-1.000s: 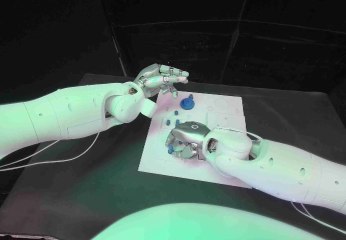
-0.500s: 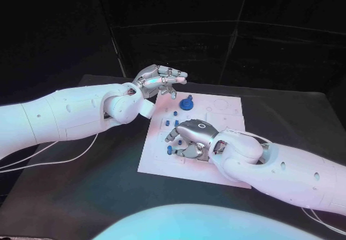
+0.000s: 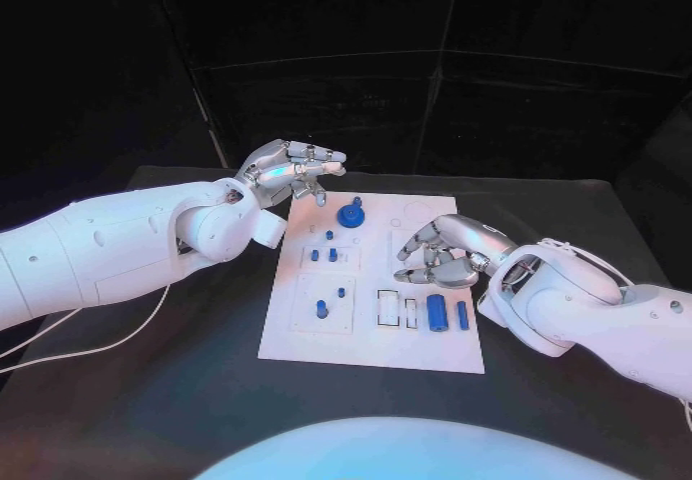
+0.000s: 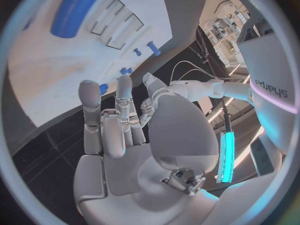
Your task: Assemble the parts on the task board
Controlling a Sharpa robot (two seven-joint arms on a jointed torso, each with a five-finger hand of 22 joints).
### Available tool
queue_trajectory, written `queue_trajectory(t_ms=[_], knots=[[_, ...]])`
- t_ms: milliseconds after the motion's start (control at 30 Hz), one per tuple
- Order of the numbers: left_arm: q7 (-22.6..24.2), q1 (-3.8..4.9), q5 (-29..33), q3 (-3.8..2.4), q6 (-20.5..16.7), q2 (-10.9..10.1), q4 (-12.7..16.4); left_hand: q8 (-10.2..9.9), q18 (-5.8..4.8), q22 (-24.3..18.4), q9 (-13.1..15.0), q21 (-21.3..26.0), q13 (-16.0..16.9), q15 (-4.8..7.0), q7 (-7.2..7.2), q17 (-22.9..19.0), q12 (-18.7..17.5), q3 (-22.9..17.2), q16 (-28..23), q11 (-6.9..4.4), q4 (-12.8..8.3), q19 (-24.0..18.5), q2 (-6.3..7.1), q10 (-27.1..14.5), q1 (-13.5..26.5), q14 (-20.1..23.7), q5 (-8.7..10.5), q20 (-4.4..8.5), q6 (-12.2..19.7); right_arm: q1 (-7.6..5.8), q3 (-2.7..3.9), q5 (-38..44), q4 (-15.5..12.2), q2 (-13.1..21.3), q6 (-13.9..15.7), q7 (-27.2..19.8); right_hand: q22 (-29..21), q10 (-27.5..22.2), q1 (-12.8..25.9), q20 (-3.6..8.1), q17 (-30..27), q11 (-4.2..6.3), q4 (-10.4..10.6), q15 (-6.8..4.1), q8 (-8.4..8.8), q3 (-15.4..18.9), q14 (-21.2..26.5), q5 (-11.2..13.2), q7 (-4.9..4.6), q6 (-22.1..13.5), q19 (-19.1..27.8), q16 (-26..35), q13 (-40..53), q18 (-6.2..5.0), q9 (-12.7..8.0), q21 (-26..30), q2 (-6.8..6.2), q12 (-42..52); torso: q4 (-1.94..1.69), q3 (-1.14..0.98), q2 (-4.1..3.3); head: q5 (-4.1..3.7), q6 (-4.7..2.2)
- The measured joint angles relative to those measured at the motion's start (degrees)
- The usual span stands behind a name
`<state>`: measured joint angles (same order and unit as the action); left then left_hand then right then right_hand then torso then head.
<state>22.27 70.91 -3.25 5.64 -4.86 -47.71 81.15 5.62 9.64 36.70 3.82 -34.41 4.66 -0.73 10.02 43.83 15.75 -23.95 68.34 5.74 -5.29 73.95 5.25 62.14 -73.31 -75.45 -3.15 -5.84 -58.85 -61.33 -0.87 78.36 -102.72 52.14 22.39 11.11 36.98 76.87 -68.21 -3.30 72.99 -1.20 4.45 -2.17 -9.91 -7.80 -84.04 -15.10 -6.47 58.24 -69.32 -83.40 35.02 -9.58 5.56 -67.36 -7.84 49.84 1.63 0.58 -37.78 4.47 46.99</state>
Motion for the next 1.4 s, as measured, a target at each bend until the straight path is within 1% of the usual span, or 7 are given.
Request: queue_trajectory(t_ms=[33, 167, 300, 500, 700, 967, 1400], knots=[[0.0, 0.0, 0.0, 0.01, 0.0, -0.03, 0.01, 0.0, 0.0, 0.0, 0.0, 0.0, 0.0, 0.0, 0.0, 0.0, 0.0, 0.0, 0.0, 0.0, 0.0, 0.0, 0.0, 0.0, 0.0, 0.0, 0.0, 0.0, 0.0, -0.05, -0.01, -1.28, -0.11, 0.87, 0.2, 0.7, 1.11, -0.29, -0.31, 0.43, 1.41, 0.29, 1.29, -0.14, -1.93, 2.21, 0.1, -0.62, 0.34, -0.38, -0.46, -1.03, 12.35, 0.76, 0.5, -0.7, 0.47, 11.38, 0.08, 0.03, 0.04, -0.38, -0.08], [-0.02, 0.0, 0.0, 0.01, 0.02, -0.03, 0.1, 0.0, 0.0, 0.0, 0.0, 0.0, 0.0, 0.0, -0.2, 0.0, 0.0, 0.0, 0.0, 0.0, 0.0, 0.0, 0.0, 0.0, 0.0, 0.0, 0.0, 0.0, 0.21, -0.14, -0.02, -4.9, -0.56, 3.56, 0.7, 3.79, 2.6, 1.29, -0.39, 0.0, 1.97, -0.24, 3.87, -0.42, -5.24, 5.59, -0.01, -0.75, 0.17, -1.28, -0.86, -2.38, 27.01, 0.75, 1.54, -1.19, 1.84, 22.65, 0.4, 0.1, 0.26, -1.97, -0.21], [-0.02, 0.0, 0.0, 0.01, 0.03, -0.1, 0.18, 0.0, 0.0, 0.01, 0.0, 0.0, 0.0, 0.0, -0.2, 0.0, 0.0, 0.0, 0.0, 0.0, 0.0, 0.0, 0.0, 0.0, 0.0, 0.0, 0.0, 0.0, 0.21, -0.07, -0.04, -6.04, -1.0, 5.15, 0.74, 6.92, 3.07, 2.67, -0.16, -0.1, 1.97, -0.23, 5.78, -0.42, -7.25, 8.33, 0.0, -1.46, 0.39, -2.26, -0.97, -2.96, 32.5, 0.74, 2.32, -1.58, 2.06, 26.43, 0.64, 0.16, 0.43, -2.95, 0.05], [-0.03, 0.0, 0.0, 0.01, 0.05, -0.38, 0.21, 0.0, 0.0, 0.01, 0.0, 0.0, 0.0, 0.0, -0.2, 0.0, 0.0, 0.0, 0.0, 0.0, 0.0, 0.0, 0.0, 0.0, 0.0, 0.0, 0.0, 0.0, 0.21, 1.7, -0.06, -5.5, -2.11, 6.69, 0.34, 12.27, 3.22, 2.67, -0.16, -0.1, 1.96, -0.23, 8.17, -0.42, -9.92, 11.31, 0.0, -1.54, 0.56, -3.04, -0.97, -2.96, 35.01, 0.74, 3.45, -1.58, 2.06, 27.6, 1.07, 0.31, 0.69, -3.59, 0.37], [-0.04, 0.0, 0.0, 0.01, 0.07, -0.41, 0.22, 0.0, 0.0, 0.01, 0.0, 0.24, 0.0, 0.0, -0.2, 0.01, 0.24, 0.16, 0.0, 0.0, 0.16, 0.0, -0.21, 0.0, 0.21, 0.0, 0.0, 0.0, 0.2, 3.38, -0.18, -2.03, -2.82, 6.37, -0.93, 15.52, 3.32, 2.87, -0.16, -0.1, 1.96, -0.02, 9.63, -0.42, -11.36, 13.09, 0.0, -1.54, 0.69, -3.57, -0.97, -3.18, 35.82, 0.73, 4.09, -1.58, 2.06, 28.03, 1.36, 0.42, 0.81, -3.65, 0.55], [-0.04, 0.0, -0.01, 0.02, 0.08, -0.62, 0.24, 0.0, 0.0, 0.0, 0.0, 0.24, 0.0, 0.0, -0.2, 0.01, 0.24, 0.16, 0.0, 0.0, 0.16, 0.0, -0.21, 0.0, 0.21, 0.0, 0.0, 0.0, 0.2, 4.48, -0.16, 1.5, -2.83, 5.61, -2.52, 17.34, 3.45, 3.21, -0.33, -0.1, 1.95, 0.06, 11.81, -0.41, -12.89, 15.26, 0.0, -1.08, 0.82, -4.13, -0.97, -3.18, 36.63, 0.72, 4.74, -1.58, 2.22, 28.03, 1.37, 0.44, 0.81, -3.96, 0.62], [-0.08, 0.0, -0.01, 0.02, 0.15, -0.59, 0.23, 0.0, 0.01, -0.03, 0.0, 0.24, 0.0, 0.0, 0.0, 0.01, 0.24, 0.47, 0.0, 0.0, 0.15, 0.0, -0.21, 0.0, 0.21, 0.0, 0.0, 0.0, 0.41, 5.91, -0.19, 3.86, -1.52, 3.33, -4.18, 17.99, 3.62, 3.3, -0.33, -0.1, 1.95, -0.01, 12.05, -0.41, -13.38, 15.51, 0.0, -0.86, 0.82, -4.12, -0.97, -3.18, 37.02, 0.7, 4.97, -1.58, 2.22, 28.24, 1.41, 0.36, 0.73, -4.06, 0.73]])
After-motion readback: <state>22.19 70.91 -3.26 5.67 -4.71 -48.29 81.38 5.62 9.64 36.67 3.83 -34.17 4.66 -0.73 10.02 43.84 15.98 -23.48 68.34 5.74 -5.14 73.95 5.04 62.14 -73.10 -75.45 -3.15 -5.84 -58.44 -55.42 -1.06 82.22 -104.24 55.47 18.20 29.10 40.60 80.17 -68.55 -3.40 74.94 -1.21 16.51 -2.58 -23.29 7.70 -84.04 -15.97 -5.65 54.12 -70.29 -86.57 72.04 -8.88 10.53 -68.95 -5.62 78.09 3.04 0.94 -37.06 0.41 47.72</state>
